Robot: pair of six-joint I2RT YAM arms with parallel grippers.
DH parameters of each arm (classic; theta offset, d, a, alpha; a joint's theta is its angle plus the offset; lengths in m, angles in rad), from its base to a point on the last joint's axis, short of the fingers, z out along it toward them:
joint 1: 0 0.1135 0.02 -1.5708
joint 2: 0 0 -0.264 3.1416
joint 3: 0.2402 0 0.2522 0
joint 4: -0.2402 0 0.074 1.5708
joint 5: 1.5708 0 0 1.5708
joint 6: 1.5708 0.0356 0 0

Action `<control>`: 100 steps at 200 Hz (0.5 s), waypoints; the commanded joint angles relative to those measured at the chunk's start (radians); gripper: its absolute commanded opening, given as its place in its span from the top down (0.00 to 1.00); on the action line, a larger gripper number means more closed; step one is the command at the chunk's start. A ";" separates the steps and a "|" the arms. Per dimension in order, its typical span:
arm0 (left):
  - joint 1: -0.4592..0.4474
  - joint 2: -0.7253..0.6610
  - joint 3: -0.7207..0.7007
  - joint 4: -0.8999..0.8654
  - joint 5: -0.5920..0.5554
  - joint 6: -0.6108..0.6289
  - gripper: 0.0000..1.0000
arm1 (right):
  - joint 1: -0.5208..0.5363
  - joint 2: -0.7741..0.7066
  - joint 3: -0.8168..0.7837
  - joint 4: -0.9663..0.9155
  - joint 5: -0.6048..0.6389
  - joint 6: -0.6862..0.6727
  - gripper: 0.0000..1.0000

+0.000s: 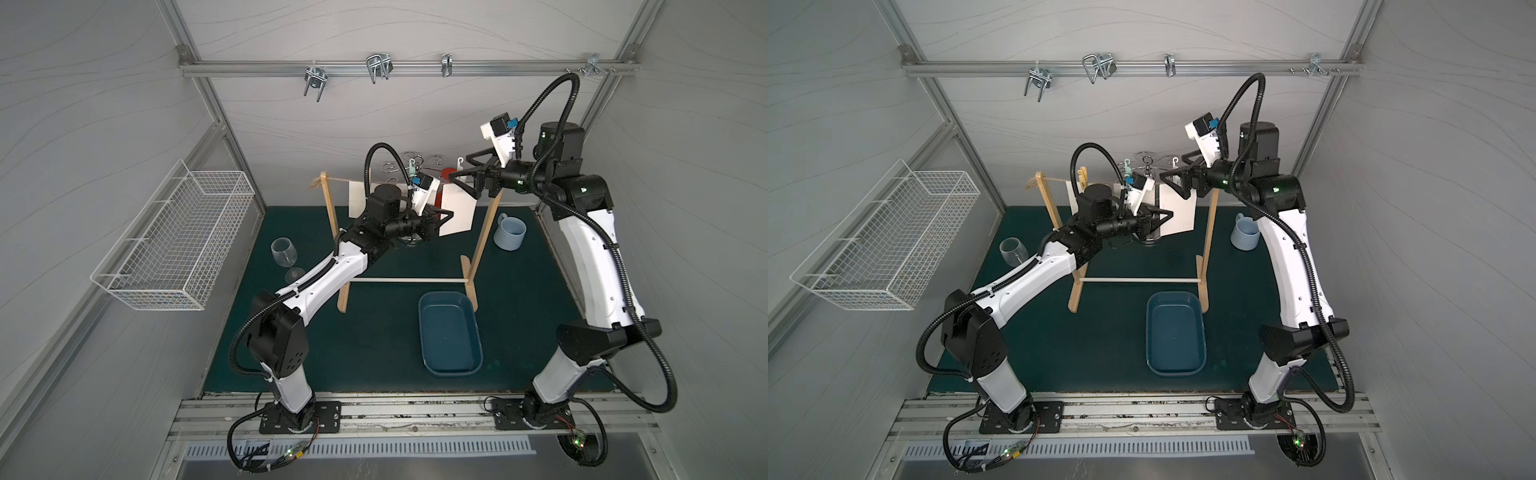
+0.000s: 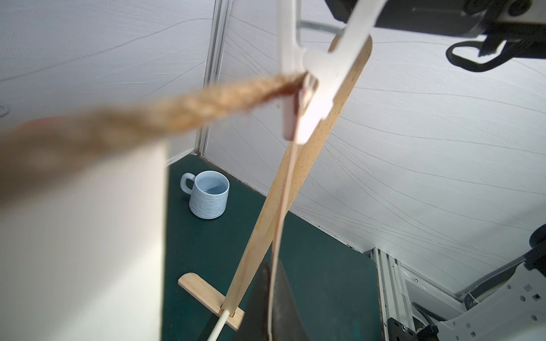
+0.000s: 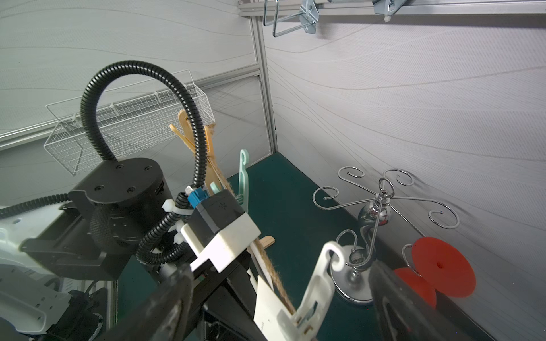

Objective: Remove the postcards from the strings
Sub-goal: Remove the clamp from the clothesline.

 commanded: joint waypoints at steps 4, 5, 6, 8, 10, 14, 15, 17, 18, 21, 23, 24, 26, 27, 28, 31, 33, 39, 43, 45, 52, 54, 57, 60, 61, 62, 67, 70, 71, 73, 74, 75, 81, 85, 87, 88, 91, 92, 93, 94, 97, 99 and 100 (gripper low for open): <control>0.009 -0.036 -0.009 0.025 -0.005 0.006 0.94 | 0.017 -0.044 0.012 -0.028 0.001 0.007 0.06; 0.008 -0.037 -0.008 0.025 -0.005 0.006 0.94 | 0.017 -0.045 0.013 -0.029 0.002 0.007 0.06; 0.009 -0.037 -0.009 0.025 -0.005 0.006 0.94 | 0.017 -0.045 0.013 -0.028 0.003 0.008 0.06; 0.009 -0.036 -0.008 0.026 -0.005 0.006 0.94 | 0.018 -0.045 0.014 -0.028 0.004 0.007 0.06; 0.008 -0.036 -0.010 0.026 -0.005 0.006 0.94 | 0.018 -0.047 0.014 -0.028 0.004 0.009 0.07; 0.010 -0.040 -0.011 0.027 -0.005 0.006 0.95 | 0.019 -0.049 0.016 -0.028 0.004 0.011 0.06; 0.010 -0.040 -0.011 0.027 -0.005 0.005 0.95 | 0.019 -0.050 0.016 -0.028 0.004 0.011 0.07; 0.010 -0.041 -0.013 0.028 -0.005 0.004 0.95 | 0.019 -0.050 0.016 -0.028 0.005 0.012 0.06; 0.010 -0.041 -0.014 0.029 -0.004 0.005 0.95 | 0.021 -0.051 0.016 -0.028 0.005 0.012 0.06; 0.010 -0.044 -0.016 0.030 -0.003 0.004 0.95 | 0.021 -0.052 0.016 -0.028 0.006 0.012 0.06; 0.011 -0.045 -0.018 0.033 -0.001 0.004 0.95 | 0.022 -0.052 0.017 -0.027 0.006 0.014 0.06; 0.011 -0.046 -0.019 0.034 -0.001 0.003 0.95 | 0.022 -0.053 0.016 -0.027 0.006 0.014 0.07; 0.011 -0.048 -0.020 0.037 0.001 0.002 0.95 | 0.023 -0.053 0.017 -0.028 0.006 0.014 0.06; 0.011 -0.048 -0.021 0.038 0.001 0.001 0.95 | 0.023 -0.053 0.017 -0.029 0.006 0.014 0.07; 0.012 -0.049 -0.023 0.040 0.001 0.001 0.95 | 0.023 -0.052 0.018 -0.029 0.007 0.015 0.06; 0.013 -0.051 -0.028 0.046 0.002 -0.002 0.95 | 0.025 -0.054 0.018 -0.030 0.008 0.015 0.06; 0.014 -0.053 -0.029 0.049 0.003 -0.004 0.95 | 0.027 -0.054 0.018 -0.030 0.010 0.013 0.06; 0.014 -0.058 -0.038 0.064 0.009 -0.008 0.95 | 0.030 -0.055 0.018 -0.031 0.014 0.014 0.06; 0.016 -0.061 -0.042 0.074 0.014 -0.011 0.95 | 0.031 -0.057 0.018 -0.032 0.018 0.014 0.06; 0.016 -0.063 -0.046 0.078 0.015 -0.012 0.95 | 0.032 -0.058 0.018 -0.031 0.018 0.014 0.06; 0.017 -0.069 -0.054 0.089 0.016 -0.016 0.95 | 0.033 -0.056 0.019 -0.033 0.020 0.015 0.06; 0.017 -0.071 -0.057 0.091 0.016 -0.017 0.95 | 0.034 -0.055 0.019 -0.033 0.021 0.015 0.06; 0.017 -0.072 -0.057 0.094 0.017 -0.017 0.95 | 0.034 -0.054 0.020 -0.034 0.023 0.016 0.06; 0.017 -0.072 -0.059 0.094 0.019 -0.017 0.95 | 0.035 -0.051 0.023 -0.036 0.027 0.018 0.06; 0.017 -0.072 -0.060 0.094 0.018 -0.017 0.95 | 0.035 -0.051 0.023 -0.036 0.028 0.019 0.06; 0.018 -0.073 -0.060 0.094 0.018 -0.017 0.95 | 0.035 -0.050 0.024 -0.036 0.029 0.020 0.06; 0.019 -0.074 -0.058 0.092 0.018 -0.017 0.95 | 0.035 -0.047 0.028 -0.039 0.037 0.025 0.06; 0.019 -0.073 -0.058 0.091 0.019 -0.018 0.95 | 0.036 -0.044 0.030 -0.041 0.039 0.027 0.06; 0.019 -0.073 -0.057 0.092 0.019 -0.018 0.95 | 0.037 -0.043 0.030 -0.042 0.039 0.028 0.06; 0.019 -0.073 -0.056 0.092 0.019 -0.018 0.95 | 0.037 -0.042 0.032 -0.045 0.041 0.028 0.06; 0.019 -0.072 -0.056 0.091 0.020 -0.018 0.95 | 0.037 -0.042 0.033 -0.046 0.041 0.030 0.06; 0.020 -0.073 -0.056 0.091 0.021 -0.019 0.95 | 0.037 -0.041 0.034 -0.047 0.042 0.031 0.06; 0.021 -0.073 -0.055 0.090 0.024 -0.018 0.95 | 0.040 -0.038 0.033 -0.047 0.049 0.038 0.06; 0.021 -0.072 -0.055 0.090 0.025 -0.020 0.95 | 0.043 -0.038 0.031 -0.046 0.056 0.044 0.06; 0.021 -0.073 -0.055 0.090 0.025 -0.020 0.94 | 0.044 -0.038 0.029 -0.045 0.061 0.047 0.06; 0.021 -0.073 -0.055 0.090 0.026 -0.021 0.95 | 0.045 -0.039 0.028 -0.045 0.063 0.047 0.06; 0.021 -0.073 -0.055 0.089 0.026 -0.020 0.95 | 0.048 -0.040 0.026 -0.042 0.068 0.050 0.06; 0.021 -0.072 -0.054 0.090 0.026 -0.020 0.95 | 0.049 -0.040 0.024 -0.041 0.070 0.050 0.06; 0.021 -0.073 -0.055 0.089 0.025 -0.020 0.95 | 0.050 -0.040 0.022 -0.041 0.072 0.051 0.06; 0.022 -0.073 -0.055 0.089 0.025 -0.020 0.95 | 0.051 -0.041 0.020 -0.039 0.075 0.051 0.06; 0.021 -0.074 -0.055 0.090 0.024 -0.020 0.95 | 0.054 -0.043 0.013 -0.034 0.081 0.055 0.06; 0.021 -0.074 -0.056 0.090 0.024 -0.020 0.95 | 0.055 -0.045 0.009 -0.032 0.084 0.056 0.06; 0.021 -0.074 -0.056 0.090 0.023 -0.020 0.95 | 0.055 -0.046 0.006 -0.031 0.085 0.057 0.06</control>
